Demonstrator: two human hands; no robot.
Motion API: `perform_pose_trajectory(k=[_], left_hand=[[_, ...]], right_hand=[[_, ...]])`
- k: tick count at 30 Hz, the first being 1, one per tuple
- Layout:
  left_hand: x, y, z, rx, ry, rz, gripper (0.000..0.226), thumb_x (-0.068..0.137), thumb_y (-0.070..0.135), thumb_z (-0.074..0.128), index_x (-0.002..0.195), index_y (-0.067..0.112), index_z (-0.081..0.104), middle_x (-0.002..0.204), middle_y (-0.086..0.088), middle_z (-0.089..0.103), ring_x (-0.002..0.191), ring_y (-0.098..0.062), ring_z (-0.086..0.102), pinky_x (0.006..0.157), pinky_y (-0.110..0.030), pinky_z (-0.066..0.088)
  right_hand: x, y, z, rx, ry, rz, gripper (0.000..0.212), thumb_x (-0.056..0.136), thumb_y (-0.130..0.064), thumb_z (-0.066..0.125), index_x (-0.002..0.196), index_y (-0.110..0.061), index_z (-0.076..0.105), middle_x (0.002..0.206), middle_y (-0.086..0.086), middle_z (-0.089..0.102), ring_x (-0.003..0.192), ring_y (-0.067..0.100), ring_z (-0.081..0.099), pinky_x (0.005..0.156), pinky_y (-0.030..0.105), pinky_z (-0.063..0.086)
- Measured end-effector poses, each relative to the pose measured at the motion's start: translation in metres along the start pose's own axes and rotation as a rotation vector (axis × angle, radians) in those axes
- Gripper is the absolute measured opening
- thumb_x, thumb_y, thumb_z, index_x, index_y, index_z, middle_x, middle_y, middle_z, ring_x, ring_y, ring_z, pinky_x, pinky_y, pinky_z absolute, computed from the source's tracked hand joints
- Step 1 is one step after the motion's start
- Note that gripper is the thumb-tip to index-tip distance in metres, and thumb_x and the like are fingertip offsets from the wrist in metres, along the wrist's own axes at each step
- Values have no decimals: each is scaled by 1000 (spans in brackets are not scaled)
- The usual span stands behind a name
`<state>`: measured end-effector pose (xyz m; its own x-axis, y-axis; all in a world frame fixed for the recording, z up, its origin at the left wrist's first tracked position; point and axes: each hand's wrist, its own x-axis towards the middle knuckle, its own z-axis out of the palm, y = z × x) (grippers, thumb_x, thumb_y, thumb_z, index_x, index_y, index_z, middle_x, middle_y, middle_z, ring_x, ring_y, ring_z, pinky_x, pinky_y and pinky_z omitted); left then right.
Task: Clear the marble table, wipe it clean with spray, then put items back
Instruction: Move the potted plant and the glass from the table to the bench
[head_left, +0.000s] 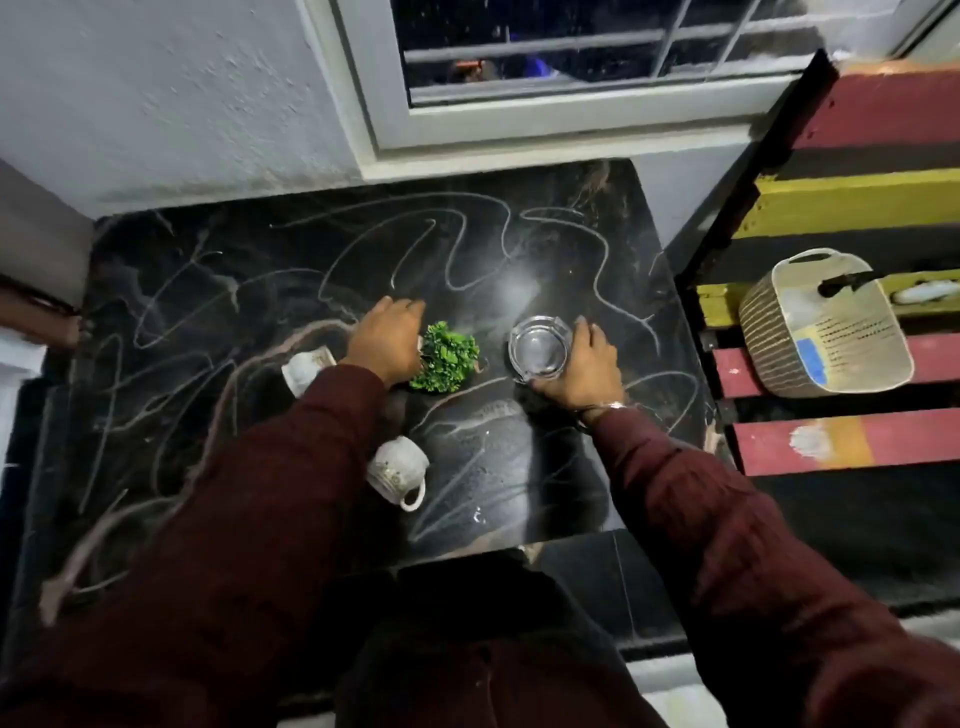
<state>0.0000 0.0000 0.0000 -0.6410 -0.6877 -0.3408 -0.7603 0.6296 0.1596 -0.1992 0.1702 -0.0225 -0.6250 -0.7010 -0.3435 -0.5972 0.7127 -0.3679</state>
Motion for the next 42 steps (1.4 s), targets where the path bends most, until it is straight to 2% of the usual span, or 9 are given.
perform_pose_trajectory(k=[4,7,16,20,26,30,34,38,42], left_hand=[[0,-11,8,91,41,-1,39,79,11,68,117,9,63,116,-16,69,110,-40,59,94,-47,50],[0,-10,11,73,15,18,36,78,15,68,114,15,66,107,-14,71,101,-40,65,85,-47,53],[-2,-9,20,-98,23,-88,34,83,27,70,116,21,62,112,-8,71,105,-36,67,81,-43,50],[-5,-6,16,-505,68,-232,45,79,37,77,120,26,62,111,-8,75,104,-35,68,86,-42,55],[2,25,-1,-776,79,-153,56,67,38,88,118,26,67,104,5,78,98,-15,71,90,-33,56],[19,67,-3,-879,43,-50,58,65,32,91,116,30,62,107,9,76,100,-10,71,96,-35,56],[14,134,-24,-1011,13,87,55,77,2,86,124,12,60,108,5,69,91,1,64,79,-4,48],[13,211,-29,-961,-14,220,53,73,16,91,118,20,64,101,13,69,91,-1,65,78,-7,45],[7,307,-31,-925,8,337,47,73,15,91,111,24,64,91,17,66,72,13,61,68,-2,43]], right_hand=[[10,-7,6,-68,-69,-24,133,54,-61,80,151,-10,5,156,17,16,138,37,25,108,49,32],[15,-12,16,-56,-68,-11,135,53,-65,79,151,-11,4,156,15,18,138,35,26,107,49,33],[21,-23,28,-58,88,60,122,54,-56,80,145,-2,21,135,16,41,119,33,42,97,43,41],[12,-25,18,26,133,105,108,51,-55,80,136,-8,33,129,12,44,116,33,43,94,45,42],[-6,-17,-22,43,288,205,104,50,-61,77,132,-10,38,127,11,48,116,34,45,93,48,41],[-24,11,-58,70,466,246,104,48,-61,74,130,-7,41,122,14,52,112,36,48,90,46,42],[-41,52,-93,65,566,272,101,49,-63,72,128,-7,45,116,13,54,106,36,50,88,45,41],[-62,111,-129,76,654,359,99,49,-62,73,128,-8,45,118,12,53,110,35,48,90,44,41],[-80,193,-163,98,727,432,104,47,-70,69,129,-11,44,118,11,53,109,35,48,87,44,43]])
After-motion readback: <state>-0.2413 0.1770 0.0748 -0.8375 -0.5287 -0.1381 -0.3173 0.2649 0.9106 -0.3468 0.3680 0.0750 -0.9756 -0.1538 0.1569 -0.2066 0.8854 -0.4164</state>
